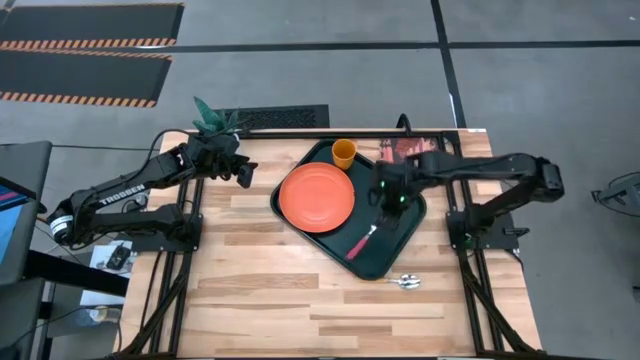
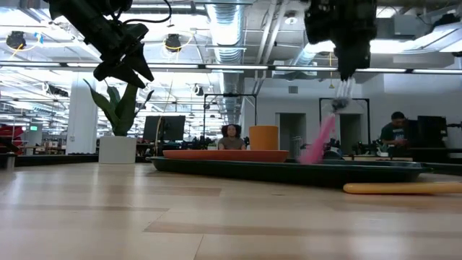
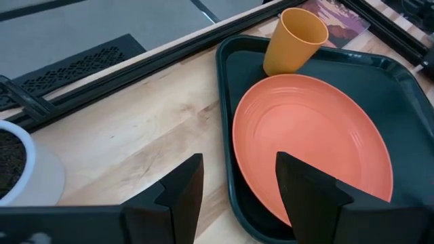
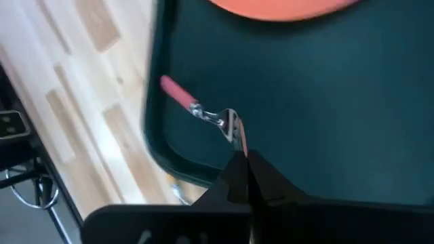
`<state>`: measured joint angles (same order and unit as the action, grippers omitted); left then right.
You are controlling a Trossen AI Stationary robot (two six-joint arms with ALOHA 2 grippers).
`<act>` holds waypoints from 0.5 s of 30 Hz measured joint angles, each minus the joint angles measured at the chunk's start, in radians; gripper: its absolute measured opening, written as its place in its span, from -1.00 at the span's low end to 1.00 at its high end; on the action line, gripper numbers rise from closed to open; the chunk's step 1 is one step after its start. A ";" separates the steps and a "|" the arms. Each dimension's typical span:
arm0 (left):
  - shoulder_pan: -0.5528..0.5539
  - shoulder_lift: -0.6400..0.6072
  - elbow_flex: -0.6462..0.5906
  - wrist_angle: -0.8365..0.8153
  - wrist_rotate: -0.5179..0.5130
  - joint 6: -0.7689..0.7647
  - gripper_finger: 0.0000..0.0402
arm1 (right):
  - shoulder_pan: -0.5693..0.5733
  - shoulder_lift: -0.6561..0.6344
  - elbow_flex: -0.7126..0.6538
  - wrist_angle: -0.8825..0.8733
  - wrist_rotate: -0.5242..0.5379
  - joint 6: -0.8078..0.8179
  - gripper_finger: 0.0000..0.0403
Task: Pick and place plate/cup/fork/spoon on tray
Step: Put the pink fork on the black tray to the right side of the orange plate
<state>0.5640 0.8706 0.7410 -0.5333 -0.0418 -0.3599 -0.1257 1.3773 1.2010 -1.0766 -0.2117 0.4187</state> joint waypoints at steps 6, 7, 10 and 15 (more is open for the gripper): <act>0.000 0.000 0.000 0.000 0.000 0.003 -0.15 | -0.121 0.049 -0.039 0.010 -0.095 -0.168 -1.00; 0.000 0.000 0.000 0.000 0.000 -0.008 -0.15 | -0.132 0.065 -0.052 0.017 -0.111 -0.199 -1.00; 0.000 0.000 0.000 0.000 0.000 -0.042 -0.15 | -0.165 0.118 -0.090 0.043 -0.130 -0.307 -1.00; 0.000 0.000 0.000 -0.003 -0.025 -0.122 -0.15 | -0.276 0.164 -0.171 0.123 -0.139 -0.415 -1.00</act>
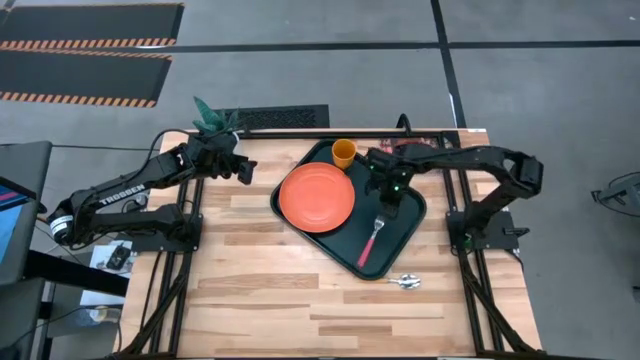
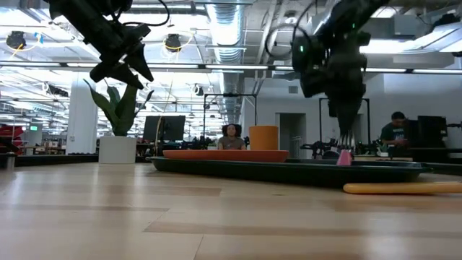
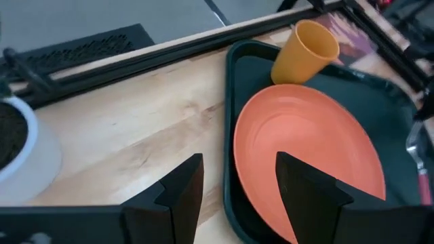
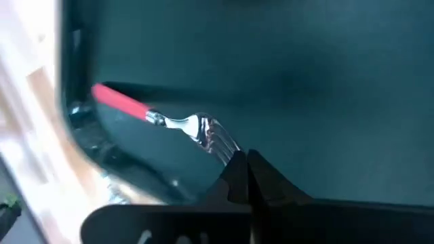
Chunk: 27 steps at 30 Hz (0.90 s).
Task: Pick and place plate/cup/fork/spoon on tray
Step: Put the pink fork on the black tray to the right side of the orange plate
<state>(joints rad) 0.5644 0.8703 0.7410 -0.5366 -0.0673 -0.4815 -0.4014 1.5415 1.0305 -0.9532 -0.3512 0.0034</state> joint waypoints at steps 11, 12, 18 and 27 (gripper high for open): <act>0.000 0.000 0.000 0.004 -0.081 -0.081 -0.15 | -0.227 -0.033 -0.093 0.111 -0.117 -0.082 -1.00; 0.000 0.000 0.000 0.005 -0.089 -0.088 -0.15 | -0.226 -0.033 -0.097 0.119 -0.122 -0.090 -1.00; 0.000 0.000 0.000 0.004 -0.106 -0.091 -0.15 | -0.208 -0.032 -0.140 0.196 -0.125 -0.098 -1.00; 0.000 0.000 0.000 0.004 -0.143 -0.092 -0.15 | -0.216 -0.032 -0.201 0.270 -0.125 -0.058 -1.00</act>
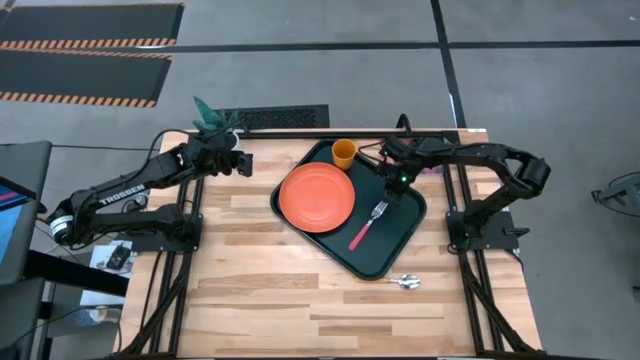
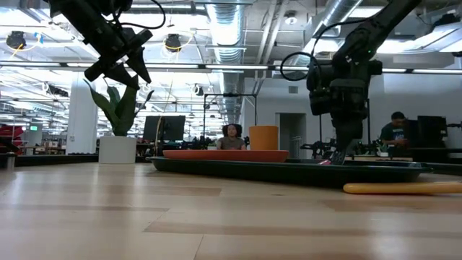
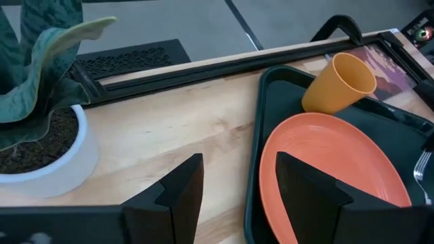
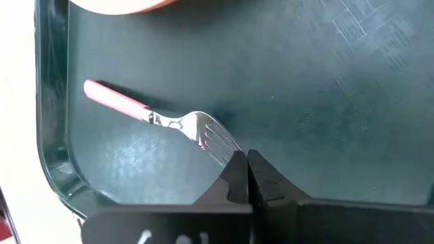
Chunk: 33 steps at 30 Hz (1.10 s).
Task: Pick and place plate/cup/fork/spoon on tray
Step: Put the pink fork on the black tray to the right side of the orange plate
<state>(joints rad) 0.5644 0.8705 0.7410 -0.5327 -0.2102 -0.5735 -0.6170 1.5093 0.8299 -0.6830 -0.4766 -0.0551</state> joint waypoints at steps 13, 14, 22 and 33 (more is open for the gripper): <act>0.000 0.000 0.000 0.000 0.000 0.000 -0.15 | 0.037 0.018 -0.001 0.075 0.011 0.062 -1.00; 0.000 0.000 0.000 0.000 0.000 0.000 -0.15 | 0.037 0.018 0.000 0.074 0.011 0.068 -1.00; 0.000 0.000 0.000 0.000 -0.005 0.000 -0.15 | 0.068 0.018 0.000 0.082 0.011 0.082 -0.99; 0.000 0.000 0.000 0.000 -0.006 0.000 -0.15 | 0.088 0.018 0.000 0.101 0.038 0.109 -0.98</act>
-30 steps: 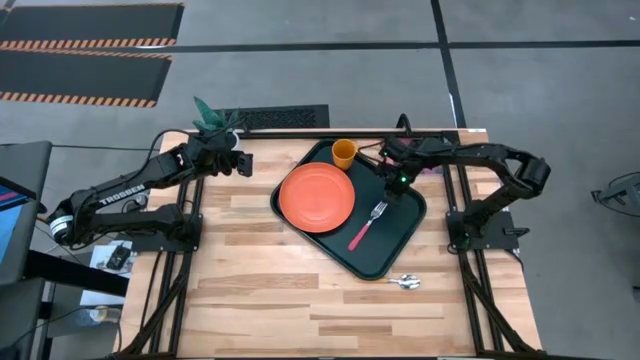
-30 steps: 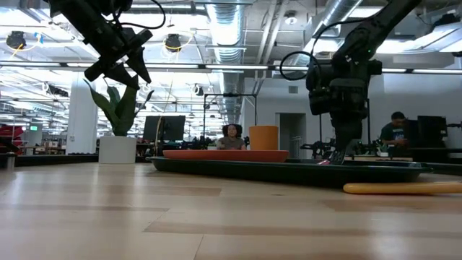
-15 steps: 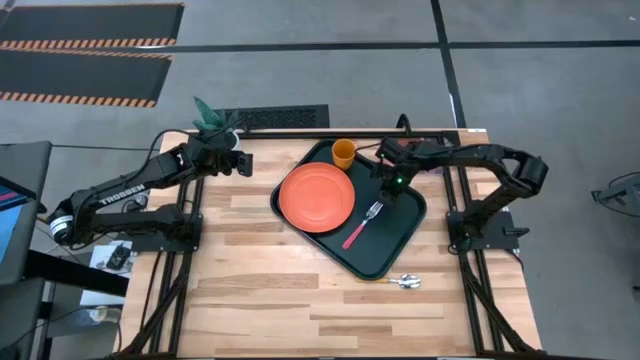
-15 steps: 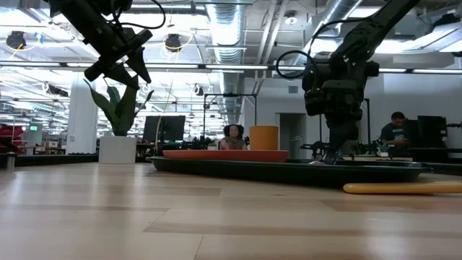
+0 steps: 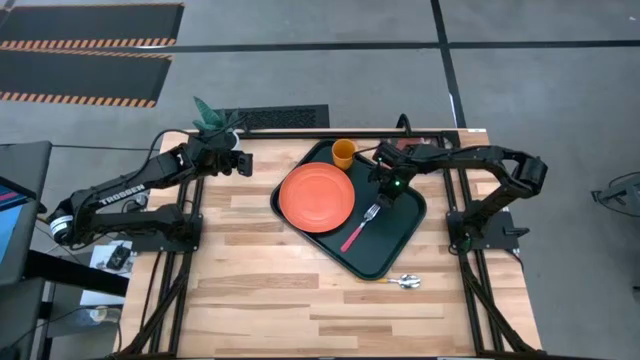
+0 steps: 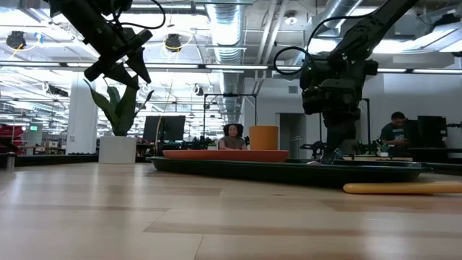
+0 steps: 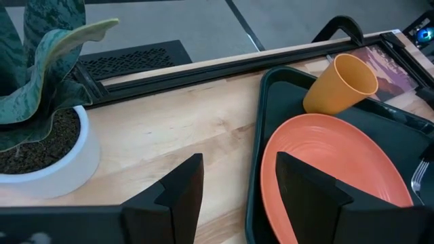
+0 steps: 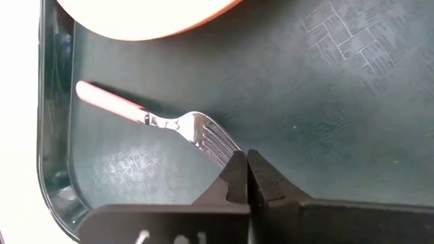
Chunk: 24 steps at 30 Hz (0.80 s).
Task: Pick and place plate/cup/fork/spoon on tray
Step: Put the pink fork on the black tray to the right side of the orange plate
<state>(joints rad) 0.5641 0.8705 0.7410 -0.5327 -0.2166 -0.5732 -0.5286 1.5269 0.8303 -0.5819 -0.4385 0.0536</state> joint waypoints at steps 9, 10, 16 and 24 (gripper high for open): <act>0.000 0.000 0.000 0.000 -0.002 0.000 -0.15 | 0.018 0.000 0.000 0.019 0.005 0.027 -0.98; 0.000 0.000 0.000 0.000 -0.003 0.000 -0.15 | 0.020 0.000 0.000 0.019 0.005 0.028 -0.97; 0.000 0.000 0.000 0.000 -0.005 0.000 -0.15 | 0.039 0.000 0.000 0.023 0.005 0.028 -0.97; 0.000 0.000 0.000 0.000 -0.008 0.000 -0.15 | 0.051 0.000 0.000 0.032 0.040 0.044 -0.94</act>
<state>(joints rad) 0.5644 0.8707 0.7414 -0.5327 -0.2249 -0.5732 -0.4778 1.5269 0.8307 -0.5500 -0.3988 0.0979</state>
